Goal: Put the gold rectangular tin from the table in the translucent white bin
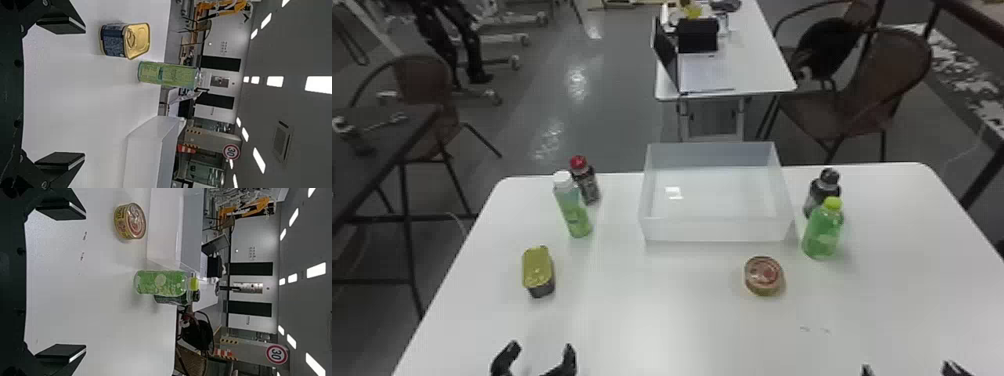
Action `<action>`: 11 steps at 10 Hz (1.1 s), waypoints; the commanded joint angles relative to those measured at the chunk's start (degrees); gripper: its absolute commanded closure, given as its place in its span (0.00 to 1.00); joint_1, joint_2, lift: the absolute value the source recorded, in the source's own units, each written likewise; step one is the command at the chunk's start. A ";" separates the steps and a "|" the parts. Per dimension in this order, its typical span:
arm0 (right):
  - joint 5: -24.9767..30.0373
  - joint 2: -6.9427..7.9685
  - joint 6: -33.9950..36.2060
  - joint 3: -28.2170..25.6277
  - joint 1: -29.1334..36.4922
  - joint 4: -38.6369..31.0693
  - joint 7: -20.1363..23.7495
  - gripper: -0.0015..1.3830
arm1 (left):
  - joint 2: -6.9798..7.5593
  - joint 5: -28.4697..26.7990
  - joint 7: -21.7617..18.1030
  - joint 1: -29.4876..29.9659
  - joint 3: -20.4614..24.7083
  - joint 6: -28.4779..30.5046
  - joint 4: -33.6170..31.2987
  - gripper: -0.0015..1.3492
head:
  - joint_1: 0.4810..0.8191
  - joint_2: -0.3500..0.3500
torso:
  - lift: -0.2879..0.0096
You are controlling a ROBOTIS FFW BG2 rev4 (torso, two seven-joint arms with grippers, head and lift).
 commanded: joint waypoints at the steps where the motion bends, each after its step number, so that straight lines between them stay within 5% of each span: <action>1: 0.00 -0.05 0.03 0.00 -0.09 0.00 -0.01 0.08 | -0.15 -0.03 0.00 -0.01 -0.04 0.19 0.01 0.12 | 0.63 0.67 | 0.87; 6: 0.18 -0.05 0.38 0.00 -0.09 -0.09 -0.01 0.08 | -0.15 -0.20 0.00 -0.19 0.14 1.07 0.01 0.12 | 0.63 0.67 | 0.87; 11: 0.00 -0.05 0.38 0.26 -0.97 0.18 0.08 0.08 | -0.15 -6.18 0.18 -5.20 3.21 5.73 0.01 0.12 | 0.63 0.68 | 0.87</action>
